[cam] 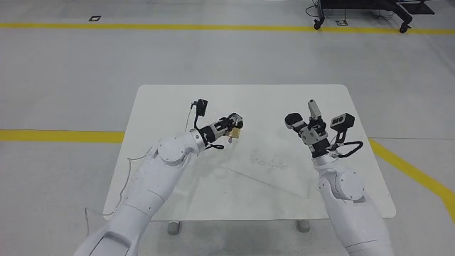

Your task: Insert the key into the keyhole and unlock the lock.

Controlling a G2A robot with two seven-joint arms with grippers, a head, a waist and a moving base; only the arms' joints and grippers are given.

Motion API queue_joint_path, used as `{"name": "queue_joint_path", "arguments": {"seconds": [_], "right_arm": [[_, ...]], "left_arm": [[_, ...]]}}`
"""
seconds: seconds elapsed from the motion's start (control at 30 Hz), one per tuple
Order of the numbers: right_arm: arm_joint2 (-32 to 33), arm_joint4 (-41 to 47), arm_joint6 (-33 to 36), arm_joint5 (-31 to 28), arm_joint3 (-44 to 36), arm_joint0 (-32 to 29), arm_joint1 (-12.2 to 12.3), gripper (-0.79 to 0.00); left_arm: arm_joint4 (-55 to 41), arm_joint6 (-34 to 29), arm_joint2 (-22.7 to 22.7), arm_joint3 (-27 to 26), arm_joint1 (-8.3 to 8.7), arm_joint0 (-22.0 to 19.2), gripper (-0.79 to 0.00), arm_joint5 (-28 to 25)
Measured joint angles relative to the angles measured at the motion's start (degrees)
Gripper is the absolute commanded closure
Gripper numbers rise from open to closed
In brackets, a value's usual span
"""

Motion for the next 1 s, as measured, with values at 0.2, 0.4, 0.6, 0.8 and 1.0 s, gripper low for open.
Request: {"name": "queue_joint_path", "arguments": {"seconds": [0.2, 0.4, 0.6, 0.8, 1.0], "right_arm": [[-0.1, 0.3, 0.3, 0.1, 0.3, 0.1, 0.0, -0.785], [-0.1, 0.3, 0.3, 0.1, 0.3, 0.1, 0.0, -0.785], [-0.1, 0.3, 0.3, 0.1, 0.3, 0.1, 0.0, -0.785], [-0.1, 0.3, 0.3, 0.1, 0.3, 0.1, 0.0, -0.785], [-0.1, 0.3, 0.3, 0.1, 0.3, 0.1, 0.0, -0.785]], "left_arm": [[4.4, 0.0, 4.5, 0.6, -1.25, -1.7, 0.000, 10.7], [6.8, -1.1, 8.2, 3.3, -2.48, -3.7, 0.000, 15.7], [12.8, 0.4, 11.4, 4.8, -3.22, -5.2, -0.379, 16.6], [16.2, 2.5, 12.7, 5.2, -3.64, -5.4, -0.785, 16.0], [19.6, 5.5, 12.5, 3.9, -3.41, -4.5, -0.785, 13.8]]}}
